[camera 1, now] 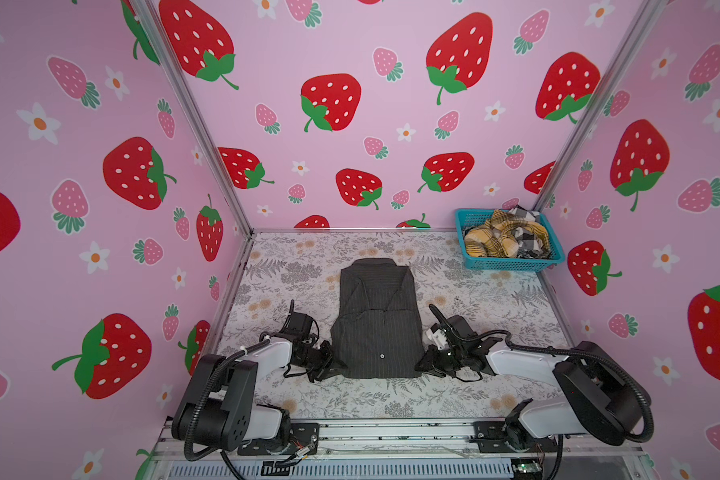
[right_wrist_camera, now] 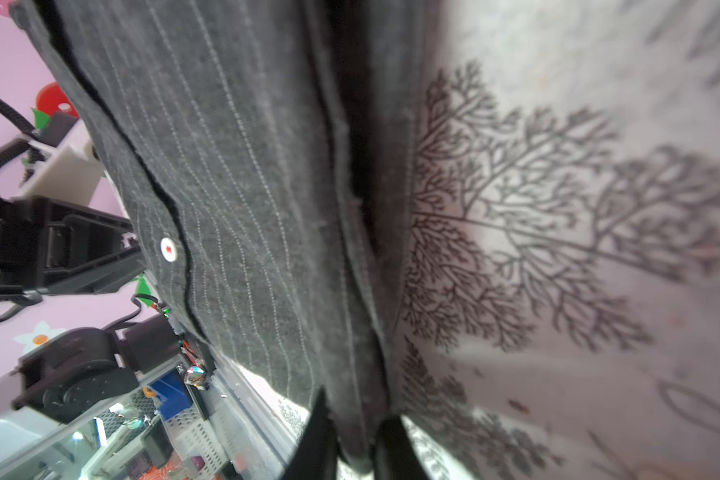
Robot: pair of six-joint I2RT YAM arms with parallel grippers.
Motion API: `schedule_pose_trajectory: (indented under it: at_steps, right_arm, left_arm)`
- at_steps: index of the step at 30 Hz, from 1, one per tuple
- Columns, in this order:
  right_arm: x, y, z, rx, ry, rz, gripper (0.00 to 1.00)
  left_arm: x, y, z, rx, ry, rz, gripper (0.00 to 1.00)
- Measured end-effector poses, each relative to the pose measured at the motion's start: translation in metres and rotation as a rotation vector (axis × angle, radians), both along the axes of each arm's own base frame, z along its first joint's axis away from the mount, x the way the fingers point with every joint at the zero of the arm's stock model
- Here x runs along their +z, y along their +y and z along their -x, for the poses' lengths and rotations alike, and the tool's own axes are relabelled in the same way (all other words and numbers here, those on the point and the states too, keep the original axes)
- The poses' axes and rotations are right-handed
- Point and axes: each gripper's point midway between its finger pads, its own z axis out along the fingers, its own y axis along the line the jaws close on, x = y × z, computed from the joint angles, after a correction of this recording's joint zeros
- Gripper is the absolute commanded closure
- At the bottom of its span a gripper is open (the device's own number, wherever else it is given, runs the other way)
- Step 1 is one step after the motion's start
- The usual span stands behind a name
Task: Fold and stack the long sleeve shirts
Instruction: 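Grasp the grey shirt's near hem corners with both grippers, then lift the near hem with both grippers and fold it toward the far edge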
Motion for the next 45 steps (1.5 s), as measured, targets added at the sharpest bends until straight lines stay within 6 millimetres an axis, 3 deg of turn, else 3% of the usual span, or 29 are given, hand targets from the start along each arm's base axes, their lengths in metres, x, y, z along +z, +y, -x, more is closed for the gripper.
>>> schedule_pose_trajectory:
  at_steps: [3, 4, 15, 28, 36, 40, 45]
  right_arm:
    - [0.004, -0.001, -0.001, -0.001, -0.016, -0.001, 1.0]
    - [0.005, -0.001, -0.001, -0.002, -0.02, -0.001, 1.0]
    - [0.022, -0.011, 0.003, -0.002, -0.053, 0.027, 1.0]
    - [0.063, -0.023, 0.025, 0.018, -0.089, 0.01, 1.0]
    - [0.099, -0.016, 0.008, 0.004, -0.159, 0.005, 1.0]
    - [0.105, -0.015, 0.002, 0.002, -0.18, 0.02, 1.0]
    - [0.105, -0.014, -0.001, 0.008, -0.185, 0.032, 1.0]
  left_arm:
    - [0.0, -0.001, 0.0, -0.003, -0.005, -0.003, 0.93]
    - [0.0, -0.002, 0.0, -0.006, -0.005, -0.004, 1.0]
    - [0.022, -0.014, 0.025, -0.049, -0.06, -0.002, 1.0]
    - [0.058, -0.018, 0.049, -0.012, -0.117, 0.051, 1.0]
    - [0.081, -0.016, 0.039, 0.013, -0.182, 0.036, 1.0]
    - [0.099, -0.018, 0.028, 0.022, -0.236, 0.037, 1.0]
    - [0.099, -0.017, 0.029, 0.026, -0.236, 0.029, 1.0]
